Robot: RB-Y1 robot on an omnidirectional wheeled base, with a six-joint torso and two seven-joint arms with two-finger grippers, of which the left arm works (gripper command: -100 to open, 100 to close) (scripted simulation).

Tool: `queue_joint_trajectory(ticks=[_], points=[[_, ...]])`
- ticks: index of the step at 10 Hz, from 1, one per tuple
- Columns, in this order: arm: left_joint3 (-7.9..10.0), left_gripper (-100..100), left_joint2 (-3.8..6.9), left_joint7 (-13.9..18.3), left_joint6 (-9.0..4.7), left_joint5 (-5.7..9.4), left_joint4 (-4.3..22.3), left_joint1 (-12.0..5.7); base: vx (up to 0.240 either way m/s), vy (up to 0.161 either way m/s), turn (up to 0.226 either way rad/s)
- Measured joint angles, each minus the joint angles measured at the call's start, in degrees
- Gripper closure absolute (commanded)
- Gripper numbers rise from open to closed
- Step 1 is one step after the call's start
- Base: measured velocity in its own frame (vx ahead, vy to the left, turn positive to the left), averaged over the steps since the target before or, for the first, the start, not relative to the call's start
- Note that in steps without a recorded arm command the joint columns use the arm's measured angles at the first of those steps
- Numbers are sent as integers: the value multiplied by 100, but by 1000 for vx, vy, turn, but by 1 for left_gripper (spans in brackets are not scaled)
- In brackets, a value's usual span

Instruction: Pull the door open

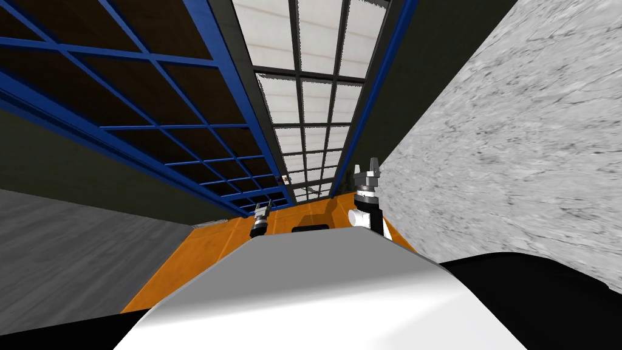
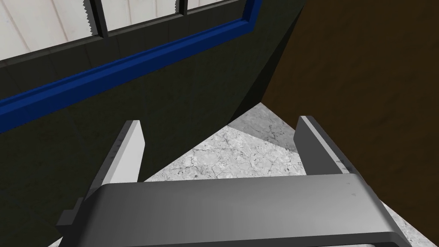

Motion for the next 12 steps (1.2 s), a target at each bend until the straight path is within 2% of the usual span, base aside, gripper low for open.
queue_joint_trajectory(ticks=[6, 10, 12], points=[[139, -100, -60, -487, -115, -120, 567, -168, 108, 19, -43], [264, -100, -148, -931, -240, -221, 1112, -360, 172, 32, -57], [280, -100, -185, -1035, -261, -248, 1184, -377, -6, 9, 17]])
